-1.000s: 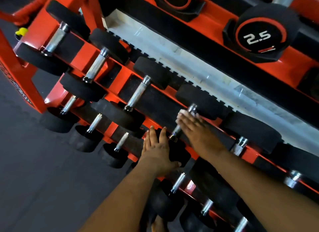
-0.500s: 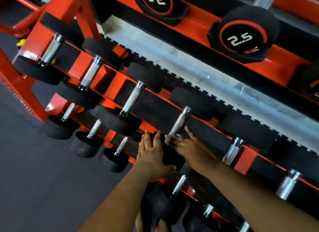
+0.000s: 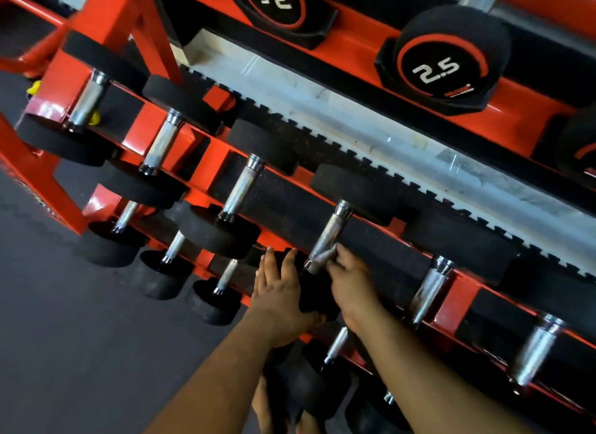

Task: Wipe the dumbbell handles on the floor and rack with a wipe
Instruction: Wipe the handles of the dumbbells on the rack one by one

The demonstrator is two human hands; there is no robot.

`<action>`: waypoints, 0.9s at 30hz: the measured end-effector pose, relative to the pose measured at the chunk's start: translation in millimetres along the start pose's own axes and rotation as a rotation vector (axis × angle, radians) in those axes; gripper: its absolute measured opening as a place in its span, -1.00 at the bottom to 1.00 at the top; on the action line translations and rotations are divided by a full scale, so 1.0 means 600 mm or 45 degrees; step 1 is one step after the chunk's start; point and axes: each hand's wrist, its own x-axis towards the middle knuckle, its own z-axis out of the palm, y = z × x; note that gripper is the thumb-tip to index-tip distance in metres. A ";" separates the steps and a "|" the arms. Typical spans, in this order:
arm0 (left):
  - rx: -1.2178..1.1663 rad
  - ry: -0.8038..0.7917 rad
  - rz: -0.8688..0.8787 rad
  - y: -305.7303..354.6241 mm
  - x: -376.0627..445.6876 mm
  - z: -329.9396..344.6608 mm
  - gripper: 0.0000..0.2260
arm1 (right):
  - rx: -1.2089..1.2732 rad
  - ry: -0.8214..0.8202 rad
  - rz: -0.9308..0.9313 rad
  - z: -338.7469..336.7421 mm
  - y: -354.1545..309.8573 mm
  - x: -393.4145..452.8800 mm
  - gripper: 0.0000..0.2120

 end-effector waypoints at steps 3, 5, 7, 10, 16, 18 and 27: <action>-0.004 -0.012 -0.010 0.002 -0.001 0.000 0.14 | -0.133 -0.137 0.079 -0.001 -0.025 -0.006 -0.84; 0.015 -0.031 -0.008 0.001 -0.001 -0.001 0.13 | 0.039 -0.184 0.200 -0.017 -0.037 0.005 -0.84; 0.026 -0.034 -0.004 0.001 -0.002 -0.003 0.12 | 0.117 -0.164 0.241 -0.029 -0.053 0.014 -0.82; 0.025 -0.035 -0.007 0.000 -0.002 -0.003 0.12 | 0.201 -0.107 0.270 -0.031 -0.059 0.022 -0.87; 0.029 -0.033 0.012 -0.004 0.001 -0.001 0.12 | 0.249 0.357 -0.012 -0.020 -0.042 0.023 -0.63; 0.032 -0.031 0.014 -0.004 0.000 0.000 0.12 | 0.260 0.227 0.010 -0.004 -0.036 0.020 -0.58; 0.002 -0.009 0.016 -0.005 0.000 0.002 0.12 | 0.466 0.019 0.200 -0.025 -0.057 0.023 -0.57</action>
